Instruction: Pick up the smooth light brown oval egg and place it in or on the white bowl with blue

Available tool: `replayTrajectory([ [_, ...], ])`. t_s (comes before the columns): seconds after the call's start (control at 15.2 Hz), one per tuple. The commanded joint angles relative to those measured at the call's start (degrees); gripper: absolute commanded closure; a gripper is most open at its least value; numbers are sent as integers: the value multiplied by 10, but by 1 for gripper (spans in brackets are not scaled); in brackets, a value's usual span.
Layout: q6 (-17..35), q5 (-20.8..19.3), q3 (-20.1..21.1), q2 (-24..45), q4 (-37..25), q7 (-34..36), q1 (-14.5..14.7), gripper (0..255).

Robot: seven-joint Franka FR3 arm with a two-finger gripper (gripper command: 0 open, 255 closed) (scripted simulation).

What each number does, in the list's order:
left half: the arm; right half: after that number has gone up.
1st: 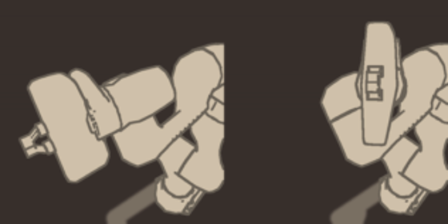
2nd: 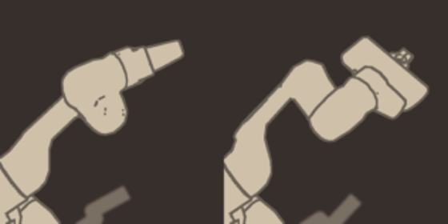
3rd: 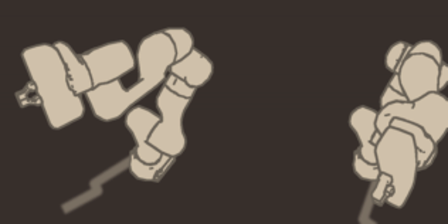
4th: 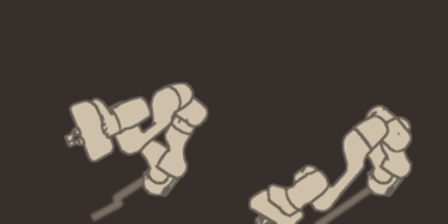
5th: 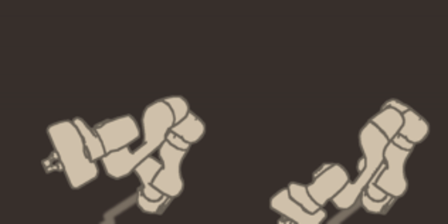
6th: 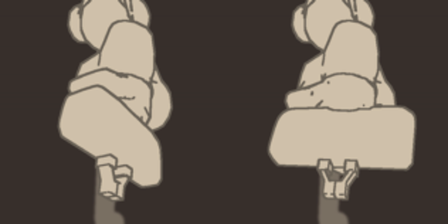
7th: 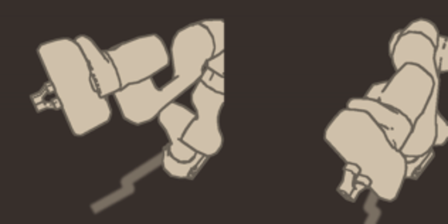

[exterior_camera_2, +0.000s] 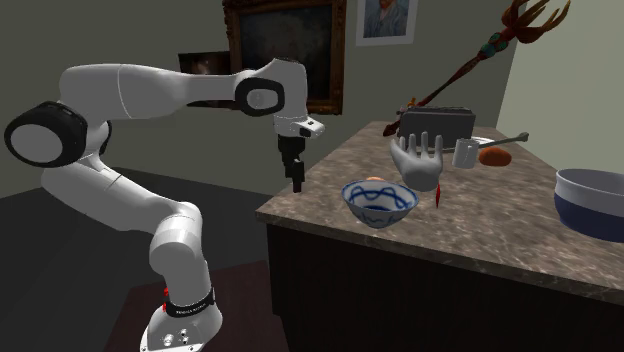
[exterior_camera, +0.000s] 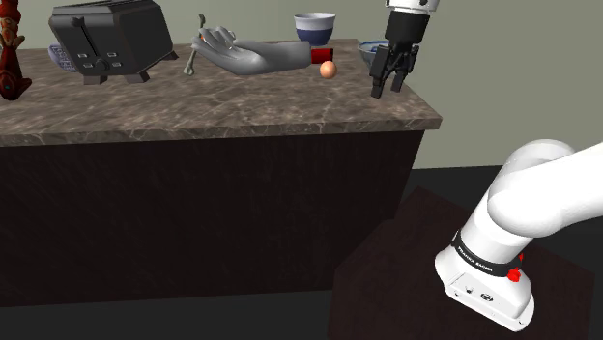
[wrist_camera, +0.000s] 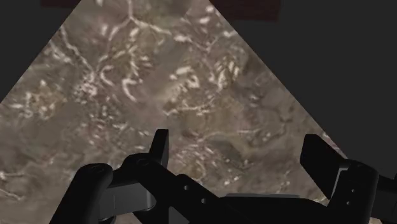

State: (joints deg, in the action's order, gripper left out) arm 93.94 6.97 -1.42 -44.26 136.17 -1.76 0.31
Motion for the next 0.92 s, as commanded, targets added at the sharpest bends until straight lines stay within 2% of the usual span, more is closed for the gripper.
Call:
replayTrajectory([
  [0.0,0,0,0,0,0,0,0,0],
  [0.4,5,-11,-19,156,-128,-19,-4,0],
  [0.86,-27,-13,-38,335,-313,-38,-8,0],
])
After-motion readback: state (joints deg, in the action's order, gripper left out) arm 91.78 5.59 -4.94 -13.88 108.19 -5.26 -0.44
